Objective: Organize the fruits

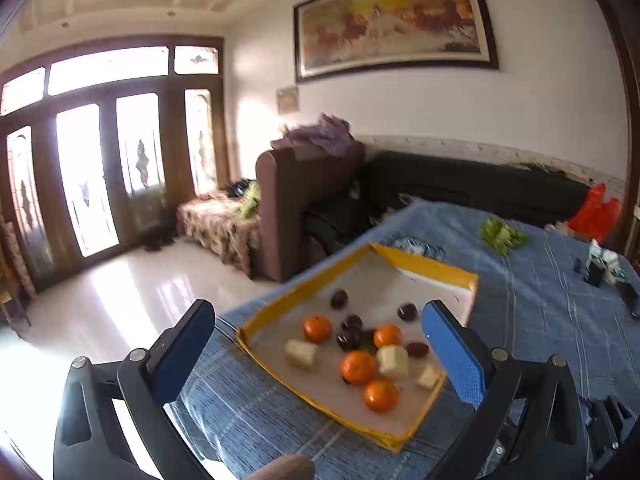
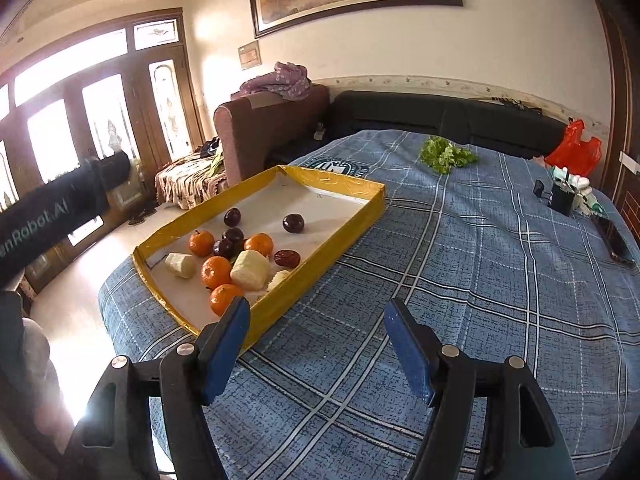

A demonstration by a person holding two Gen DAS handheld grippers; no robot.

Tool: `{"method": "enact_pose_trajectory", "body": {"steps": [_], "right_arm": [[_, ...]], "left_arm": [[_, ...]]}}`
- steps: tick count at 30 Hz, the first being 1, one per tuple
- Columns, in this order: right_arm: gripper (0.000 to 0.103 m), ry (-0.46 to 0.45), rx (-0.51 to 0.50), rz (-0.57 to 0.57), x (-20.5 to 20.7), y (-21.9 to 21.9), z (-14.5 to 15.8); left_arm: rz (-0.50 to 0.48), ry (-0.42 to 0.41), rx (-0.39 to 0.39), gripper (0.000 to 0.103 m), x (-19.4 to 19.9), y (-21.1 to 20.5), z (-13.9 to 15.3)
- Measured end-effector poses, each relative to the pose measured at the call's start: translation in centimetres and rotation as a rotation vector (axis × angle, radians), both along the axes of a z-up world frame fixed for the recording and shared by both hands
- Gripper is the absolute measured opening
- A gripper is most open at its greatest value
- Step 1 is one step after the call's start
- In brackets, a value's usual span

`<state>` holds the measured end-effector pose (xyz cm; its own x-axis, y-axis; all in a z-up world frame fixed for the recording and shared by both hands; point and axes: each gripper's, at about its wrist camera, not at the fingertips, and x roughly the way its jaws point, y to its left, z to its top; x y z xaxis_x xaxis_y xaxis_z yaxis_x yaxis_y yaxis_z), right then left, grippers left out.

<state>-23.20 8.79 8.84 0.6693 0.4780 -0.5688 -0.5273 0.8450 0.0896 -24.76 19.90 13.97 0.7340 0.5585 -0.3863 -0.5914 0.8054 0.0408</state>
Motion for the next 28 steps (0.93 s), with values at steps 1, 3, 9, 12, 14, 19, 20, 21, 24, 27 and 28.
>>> {"method": "enact_pose_trajectory", "body": {"steps": [1, 3, 9, 12, 14, 19, 20, 21, 24, 27, 28], "right_arm": [[0.075, -0.001, -0.002, 0.002, -0.1, 0.1, 0.0], [0.077, -0.004, -0.005, 0.007, -0.2, 0.3, -0.1], [0.081, 0.009, -0.018, 0.000, 0.1, 0.4, -0.7], [0.082, 0.017, -0.021, -0.003, 0.3, 0.6, -0.9], [0.082, 0.020, -0.024, 0.000, 0.4, 0.8, -0.9], [0.082, 0.025, -0.035, 0.016, 0.3, 1.4, -1.3], [0.082, 0.028, -0.035, 0.024, 0.3, 1.5, -1.4], [0.082, 0.032, -0.033, 0.030, 0.3, 1.7, -1.4], [0.082, 0.053, -0.015, 0.048, 0.3, 1.9, -1.8], [0.082, 0.070, 0.016, 0.024, 0.9, 0.9, -1.8], [0.082, 0.077, 0.032, 0.003, 1.3, 0.2, -1.7]], "left_arm": [[-0.009, 0.018, -0.011, 0.103, 0.3, 0.2, -0.2], [-0.032, 0.041, -0.039, 0.103, 0.7, 0.4, -0.5], [-0.062, 0.085, -0.128, 0.103, 1.3, 1.6, -1.9], [-0.065, 0.096, -0.148, 0.103, 1.5, 2.2, -2.5], [-0.062, 0.101, -0.162, 0.103, 1.6, 2.5, -2.7], [-0.019, 0.107, -0.137, 0.103, 1.8, 2.7, -3.3], [-0.012, 0.108, -0.129, 0.103, 1.8, 2.7, -3.3], [-0.005, 0.109, -0.123, 0.103, 1.9, 2.7, -3.3], [0.010, 0.120, -0.094, 0.103, 2.0, 2.7, -3.2], [0.030, 0.131, -0.058, 0.103, 2.3, 2.4, -2.7], [0.028, 0.132, -0.047, 0.103, 2.6, 2.0, -2.4]]}}
